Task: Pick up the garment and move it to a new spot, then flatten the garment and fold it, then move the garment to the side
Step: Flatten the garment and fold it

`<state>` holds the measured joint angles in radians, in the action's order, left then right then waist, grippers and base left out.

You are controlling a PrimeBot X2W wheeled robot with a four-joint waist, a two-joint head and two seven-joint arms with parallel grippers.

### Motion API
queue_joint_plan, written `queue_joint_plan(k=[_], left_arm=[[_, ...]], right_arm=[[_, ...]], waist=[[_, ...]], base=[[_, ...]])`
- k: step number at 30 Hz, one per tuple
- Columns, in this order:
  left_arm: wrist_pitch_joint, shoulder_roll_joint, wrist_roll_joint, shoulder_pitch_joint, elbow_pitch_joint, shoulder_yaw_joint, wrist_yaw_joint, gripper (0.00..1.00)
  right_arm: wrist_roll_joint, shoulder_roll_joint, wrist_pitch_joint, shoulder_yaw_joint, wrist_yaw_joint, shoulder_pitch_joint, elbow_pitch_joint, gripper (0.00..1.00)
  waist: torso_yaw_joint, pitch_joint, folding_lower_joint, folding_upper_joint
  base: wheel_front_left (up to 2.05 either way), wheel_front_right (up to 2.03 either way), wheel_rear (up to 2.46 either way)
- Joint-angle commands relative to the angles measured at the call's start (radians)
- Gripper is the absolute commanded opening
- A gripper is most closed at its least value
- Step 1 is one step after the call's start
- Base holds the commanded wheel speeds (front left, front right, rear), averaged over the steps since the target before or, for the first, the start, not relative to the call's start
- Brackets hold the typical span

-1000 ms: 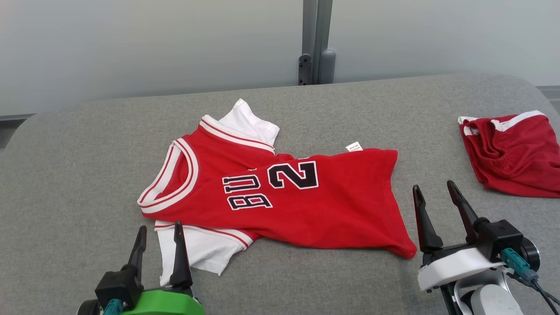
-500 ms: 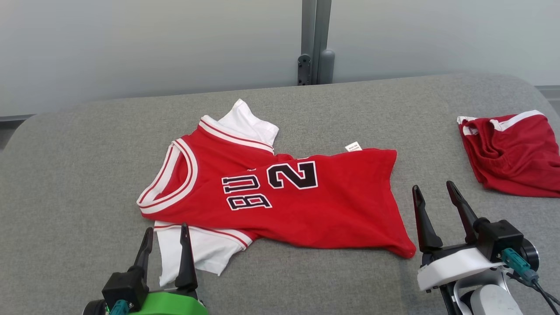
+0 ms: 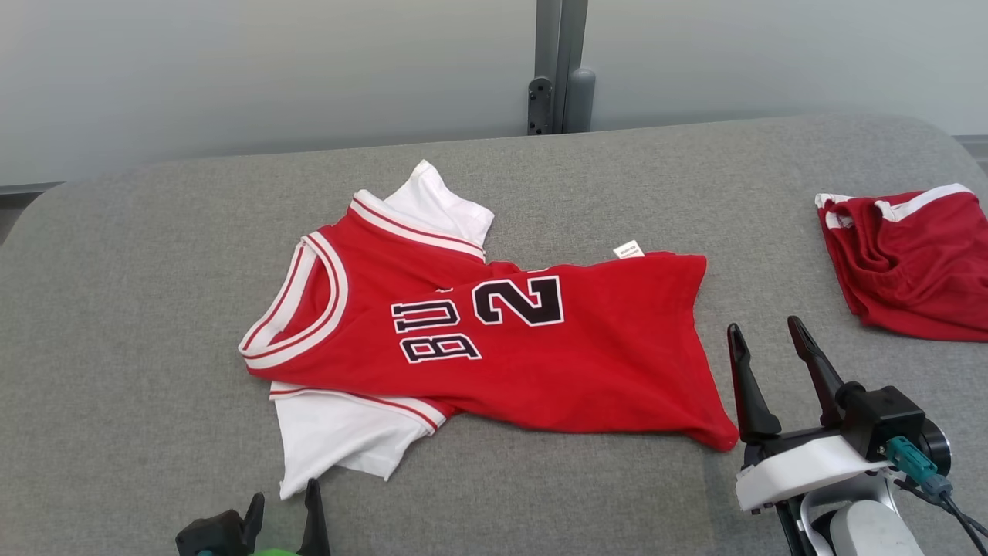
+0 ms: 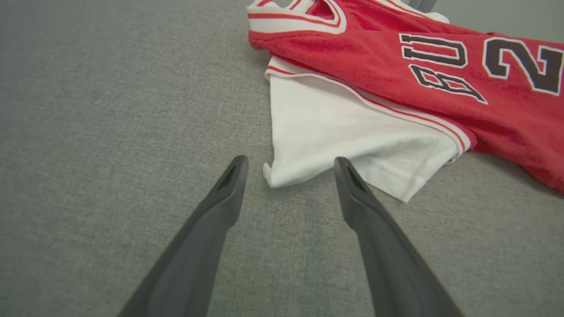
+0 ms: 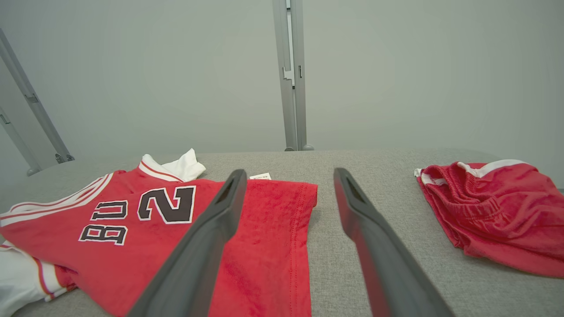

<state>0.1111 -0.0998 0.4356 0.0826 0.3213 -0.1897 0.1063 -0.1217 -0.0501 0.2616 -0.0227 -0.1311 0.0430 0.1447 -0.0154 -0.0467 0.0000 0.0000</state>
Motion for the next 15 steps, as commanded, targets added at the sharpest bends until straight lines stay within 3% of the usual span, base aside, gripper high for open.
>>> queue_joint_plan(k=[1,13,15], left_arm=[[0.004,0.005,0.017,0.001,0.012,0.009,-0.009,1.0],[0.037,0.031,0.135,-0.055,0.107,0.027,-0.073,1.0],[0.041,0.033,0.144,-0.06,0.118,0.026,-0.079,0.93]], right_arm=[[-0.005,-0.001,0.005,0.0,0.001,0.006,-0.003,1.0],[0.009,-0.001,0.005,-0.009,0.001,0.003,0.009,1.0],[0.01,-0.001,0.005,-0.008,0.001,0.003,0.011,1.0]], waist=[[0.001,-0.001,0.0,0.0],[0.025,-0.002,0.0,0.0],[0.029,-0.001,0.0,0.0]], base=[[0.0,0.0,0.0],[0.0,0.0,0.0],[0.0,0.0,0.0]])
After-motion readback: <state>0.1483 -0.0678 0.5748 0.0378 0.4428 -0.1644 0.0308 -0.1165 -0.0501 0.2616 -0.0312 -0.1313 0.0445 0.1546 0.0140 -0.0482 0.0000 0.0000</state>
